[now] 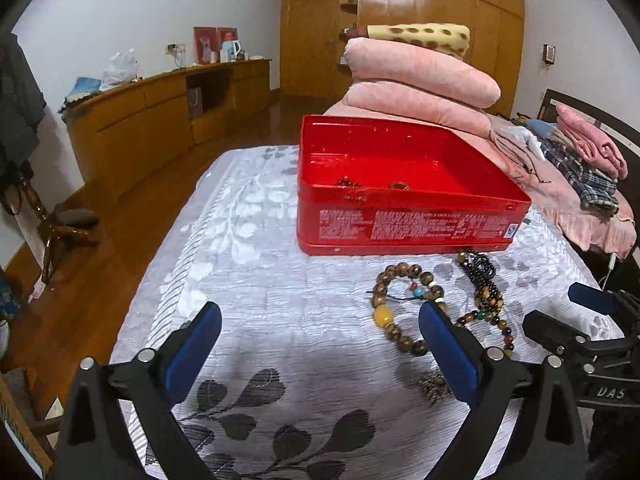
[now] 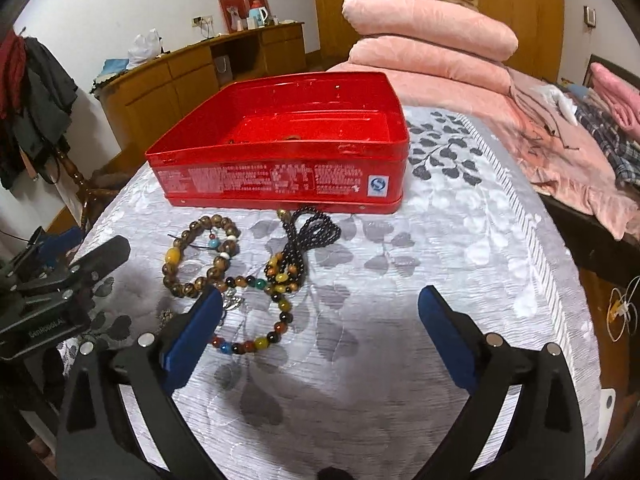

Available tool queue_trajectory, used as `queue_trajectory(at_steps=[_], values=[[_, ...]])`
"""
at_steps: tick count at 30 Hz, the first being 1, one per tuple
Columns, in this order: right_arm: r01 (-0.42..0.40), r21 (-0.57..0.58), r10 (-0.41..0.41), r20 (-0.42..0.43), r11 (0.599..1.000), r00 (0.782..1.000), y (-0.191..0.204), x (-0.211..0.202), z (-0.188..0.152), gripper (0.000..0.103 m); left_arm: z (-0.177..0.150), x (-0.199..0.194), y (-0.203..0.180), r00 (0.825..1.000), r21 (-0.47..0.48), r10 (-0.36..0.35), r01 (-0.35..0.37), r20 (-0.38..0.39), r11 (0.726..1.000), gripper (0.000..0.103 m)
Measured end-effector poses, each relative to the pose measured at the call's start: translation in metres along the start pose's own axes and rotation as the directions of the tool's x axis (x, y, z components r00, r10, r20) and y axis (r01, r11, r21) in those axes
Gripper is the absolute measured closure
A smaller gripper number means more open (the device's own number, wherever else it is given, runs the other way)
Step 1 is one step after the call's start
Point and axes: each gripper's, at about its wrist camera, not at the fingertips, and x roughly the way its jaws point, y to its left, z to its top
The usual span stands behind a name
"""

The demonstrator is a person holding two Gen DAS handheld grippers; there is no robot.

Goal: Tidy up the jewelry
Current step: 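Bring both tools back over the remaining bracelets, then grasp the tiger-eye bead bracelet with the left tool while the right tool grasps the black bead necklace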

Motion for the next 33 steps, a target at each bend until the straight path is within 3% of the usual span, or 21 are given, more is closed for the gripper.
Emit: queue_trajectory(at_steps=[12,14,16,20,26,28,30,33], values=[[-0.02,0.042,0.021,-0.027,0.999,0.999,0.0,0.023,0.015,0.008,0.001,0.012,0.006,1.0,-0.017,0.01,-0.01,-0.024,1.0,0.006],[-0.008,0.036,0.009,-0.03,0.999,1.0,0.001,0.027,0.018,0.014,0.002,0.014,0.006,1.0,-0.014,0.01,-0.01,-0.024,1.0,0.006],[-0.007,0.038,0.008,-0.05,0.999,0.999,0.002,0.034,0.022,0.029,0.003,0.015,0.006,1.0,-0.012,0.012,-0.012,-0.024,1.0,0.006],[0.009,0.049,-0.004,-0.093,0.999,0.996,0.0,0.049,0.024,0.032,0.004,0.019,0.006,0.999,-0.01,0.008,-0.009,-0.031,1.0,0.006],[0.02,0.03,-0.017,-0.103,0.999,0.995,0.005,0.06,0.025,0.047,0.007,0.024,0.001,0.999,0.005,0.003,-0.003,-0.043,1.0,0.006],[0.033,0.024,-0.03,-0.094,0.999,0.995,0.006,0.06,0.025,0.069,0.007,0.025,-0.002,0.999,0.014,0.0,0.0,-0.044,1.0,0.006],[0.035,0.043,-0.031,-0.092,0.998,0.995,0.0,0.06,0.027,0.082,0.007,0.025,-0.006,0.999,0.025,-0.006,0.007,-0.045,1.0,0.006],[0.002,0.068,0.004,-0.09,0.998,0.996,-0.009,0.057,0.026,0.084,0.009,0.028,-0.011,0.998,0.033,-0.024,0.026,-0.05,0.999,0.006]])
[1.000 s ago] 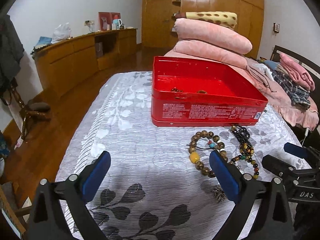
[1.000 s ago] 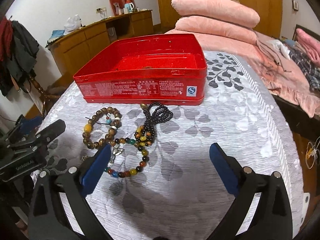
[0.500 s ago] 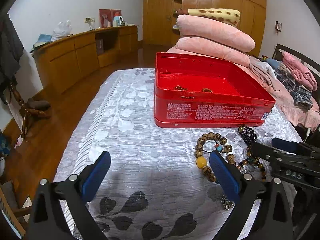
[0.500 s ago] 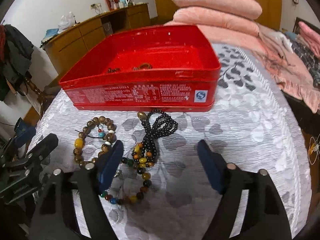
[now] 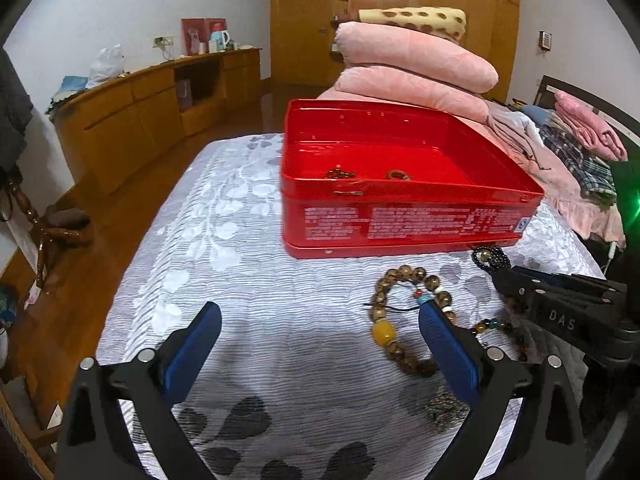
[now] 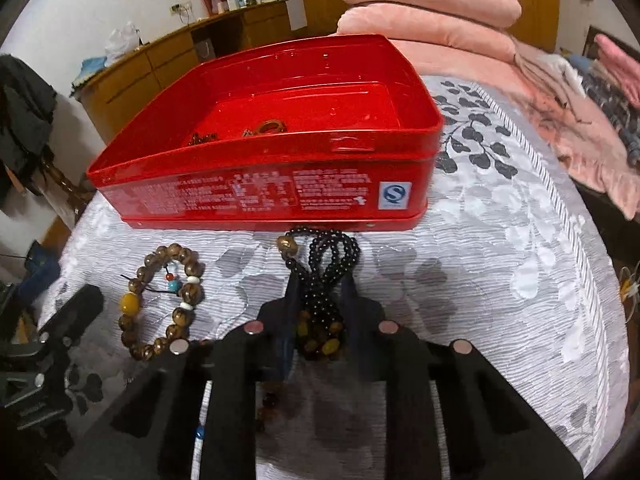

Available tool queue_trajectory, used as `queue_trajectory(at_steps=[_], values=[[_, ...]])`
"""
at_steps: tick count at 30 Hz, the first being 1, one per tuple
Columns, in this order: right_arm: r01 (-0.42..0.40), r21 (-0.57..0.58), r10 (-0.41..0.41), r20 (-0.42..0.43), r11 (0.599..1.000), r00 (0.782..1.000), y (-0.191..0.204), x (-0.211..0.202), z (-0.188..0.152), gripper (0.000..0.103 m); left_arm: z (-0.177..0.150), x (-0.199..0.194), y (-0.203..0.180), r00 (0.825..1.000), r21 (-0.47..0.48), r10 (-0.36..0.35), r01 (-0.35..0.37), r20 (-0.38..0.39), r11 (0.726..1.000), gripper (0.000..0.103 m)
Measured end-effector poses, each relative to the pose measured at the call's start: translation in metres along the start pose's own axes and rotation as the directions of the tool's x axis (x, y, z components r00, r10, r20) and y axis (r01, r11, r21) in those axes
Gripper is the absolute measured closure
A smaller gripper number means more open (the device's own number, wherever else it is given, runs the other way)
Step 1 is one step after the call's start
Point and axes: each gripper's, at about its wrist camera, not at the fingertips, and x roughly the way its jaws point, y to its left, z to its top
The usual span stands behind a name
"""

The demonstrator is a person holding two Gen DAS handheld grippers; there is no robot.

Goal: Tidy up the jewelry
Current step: 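Grasp the tiger-eye bead bracelet with the left tool while the right tool grasps the black bead necklace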

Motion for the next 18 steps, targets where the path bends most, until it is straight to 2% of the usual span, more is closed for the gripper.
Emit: queue_trajectory(at_steps=[5,9,12,15,17,18], values=[[0.018,0.007,-0.018,0.012,1.0,1.0,-0.009,-0.01,-0.005,0.085,0.003,0.007,-0.01,1.0,0.016,-0.019,0.019,-0.021,1.0,0.008],[0.006,0.012,-0.006,0.021,1.0,1.0,-0.014,-0.014,-0.005,0.085,0.004,0.017,-0.016,0.998,0.032,-0.026,0.029,-0.065,0.999,0.029],[-0.002,0.011,0.002,0.022,1.0,1.0,-0.015,-0.015,-0.007,0.084,0.003,0.023,-0.016,0.995,0.028,-0.034,0.037,-0.096,0.999,0.035],[-0.007,0.011,0.006,0.021,1.0,1.0,-0.015,-0.014,-0.007,0.084,0.001,0.032,-0.015,0.99,0.027,-0.045,0.049,-0.137,0.998,0.046],[-0.01,0.012,0.009,0.022,1.0,1.0,-0.014,-0.014,-0.007,0.084,0.001,0.033,-0.015,0.989,0.027,-0.04,0.044,-0.142,0.999,0.049],[-0.011,0.011,0.011,0.024,1.0,1.0,-0.014,-0.014,-0.007,0.084,0.002,0.034,-0.016,0.99,0.032,-0.029,0.034,-0.141,0.999,0.055]])
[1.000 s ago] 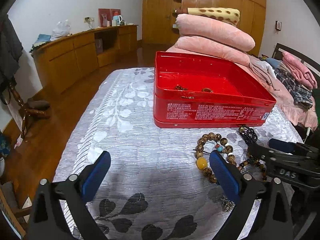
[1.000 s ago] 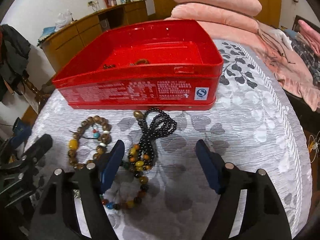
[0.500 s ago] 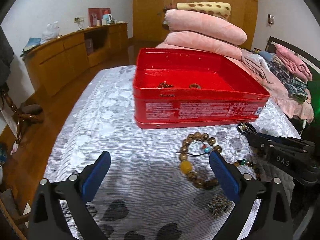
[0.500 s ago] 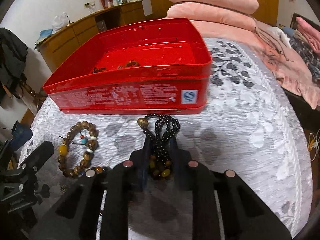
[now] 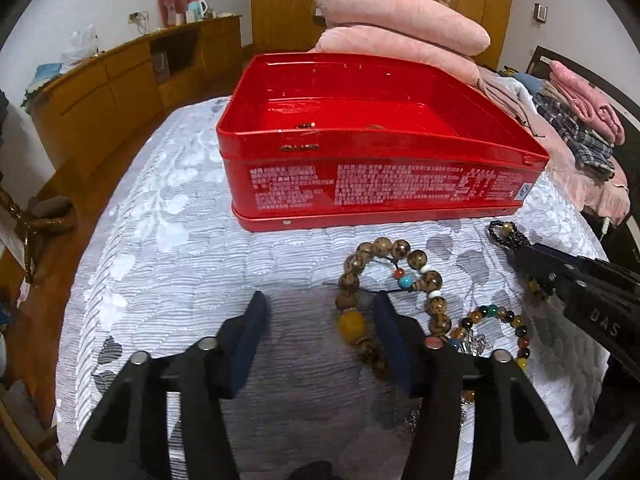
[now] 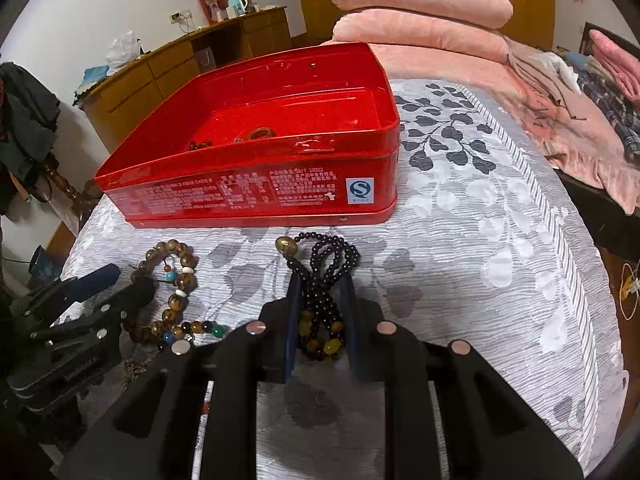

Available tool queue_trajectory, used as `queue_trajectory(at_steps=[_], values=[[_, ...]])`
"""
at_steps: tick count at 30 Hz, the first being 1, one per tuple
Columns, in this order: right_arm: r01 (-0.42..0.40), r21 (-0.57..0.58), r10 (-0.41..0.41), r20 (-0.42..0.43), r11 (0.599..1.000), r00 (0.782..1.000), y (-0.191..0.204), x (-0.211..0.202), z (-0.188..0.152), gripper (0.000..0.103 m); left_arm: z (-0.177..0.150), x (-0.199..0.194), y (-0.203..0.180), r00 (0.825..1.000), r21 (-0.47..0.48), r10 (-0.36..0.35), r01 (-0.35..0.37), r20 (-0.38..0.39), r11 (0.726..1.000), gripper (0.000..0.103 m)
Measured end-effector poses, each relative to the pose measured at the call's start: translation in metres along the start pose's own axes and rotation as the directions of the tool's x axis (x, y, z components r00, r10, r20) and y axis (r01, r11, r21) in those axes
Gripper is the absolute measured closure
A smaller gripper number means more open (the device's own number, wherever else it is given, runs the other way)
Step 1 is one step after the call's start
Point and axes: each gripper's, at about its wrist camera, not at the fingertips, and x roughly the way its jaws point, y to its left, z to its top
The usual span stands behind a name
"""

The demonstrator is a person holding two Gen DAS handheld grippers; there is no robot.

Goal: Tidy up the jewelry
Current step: 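Grasp the tiger-eye bead bracelet with the left tool while the right tool grasps the black bead necklace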

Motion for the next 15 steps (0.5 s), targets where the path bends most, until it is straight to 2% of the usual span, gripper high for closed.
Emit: queue_trajectory(at_steps=[5,7,10,15], values=[[-0.004,-0.002,0.004,0.001,1.0,1.0,0.002,0.0,0.0,0.084,0.003,0.0,0.002,1.0,0.017,0.012,-0.012,0.003,1.0,0.074],[-0.006,-0.004,0.006,0.002,1.0,1.0,0.003,-0.002,0.0,0.084,0.002,-0.001,0.005,1.0,0.003,0.009,-0.009,0.008,1.0,0.09],[-0.008,-0.007,0.008,0.004,1.0,1.0,0.005,-0.004,-0.001,0.084,0.002,-0.002,0.012,1.0,-0.022,-0.015,0.016,0.012,1.0,0.09],[-0.005,-0.01,0.005,-0.002,1.0,1.0,0.006,-0.003,-0.002,0.084,0.0,-0.003,0.016,1.0,-0.035,-0.004,0.004,0.016,0.999,0.09]])
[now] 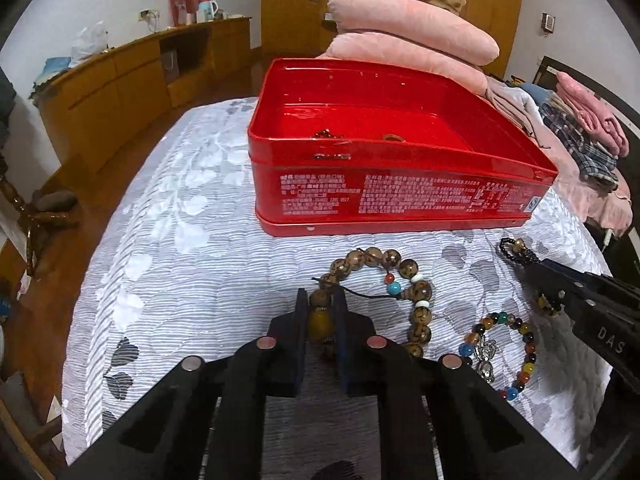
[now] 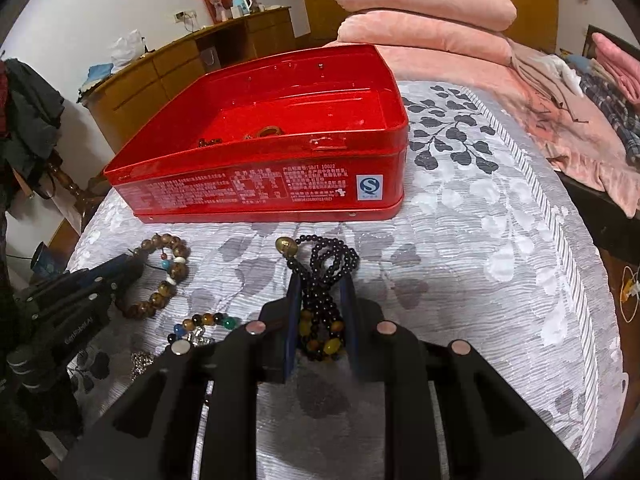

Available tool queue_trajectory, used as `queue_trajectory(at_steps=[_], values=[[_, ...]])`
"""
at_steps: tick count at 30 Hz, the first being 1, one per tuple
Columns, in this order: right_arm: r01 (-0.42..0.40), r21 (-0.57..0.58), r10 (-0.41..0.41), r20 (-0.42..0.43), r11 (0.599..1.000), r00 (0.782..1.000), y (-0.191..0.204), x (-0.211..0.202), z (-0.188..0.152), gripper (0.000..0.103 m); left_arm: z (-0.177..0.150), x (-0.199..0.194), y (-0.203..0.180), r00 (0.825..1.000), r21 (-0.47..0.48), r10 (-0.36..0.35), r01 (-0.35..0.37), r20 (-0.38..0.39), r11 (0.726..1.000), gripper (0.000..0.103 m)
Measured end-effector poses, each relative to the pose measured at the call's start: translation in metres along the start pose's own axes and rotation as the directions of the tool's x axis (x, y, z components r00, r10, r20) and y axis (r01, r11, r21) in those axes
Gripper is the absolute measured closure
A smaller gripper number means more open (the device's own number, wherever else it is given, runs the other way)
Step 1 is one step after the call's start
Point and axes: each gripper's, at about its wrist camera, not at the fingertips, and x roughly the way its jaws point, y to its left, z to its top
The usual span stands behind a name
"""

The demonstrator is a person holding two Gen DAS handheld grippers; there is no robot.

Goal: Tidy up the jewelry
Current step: 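Grasp the tiger-eye bead bracelet with the left tool while the right tool grasps the black bead necklace, then lift both bead strands into the red tin box and open both tools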

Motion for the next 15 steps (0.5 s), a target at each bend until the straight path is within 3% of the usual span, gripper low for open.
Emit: queue_trajectory(at_steps=[5,9,15], values=[[0.001,0.001,-0.001,-0.018,1.0,1.0,0.0,0.007,-0.001,0.084,0.0,-0.001,0.004,1.0,-0.021,-0.015,0.016,0.005,1.0,0.09],[0.003,-0.005,-0.003,0.0,1.0,1.0,0.001,-0.001,0.0,0.084,0.003,-0.015,0.009,0.999,-0.038,0.007,-0.005,0.053,0.999,0.09],[-0.007,-0.022,0.008,0.037,1.0,0.999,0.006,-0.017,0.003,0.085,0.01,-0.04,0.011,0.993,-0.048,-0.015,0.021,0.119,0.999,0.09]])
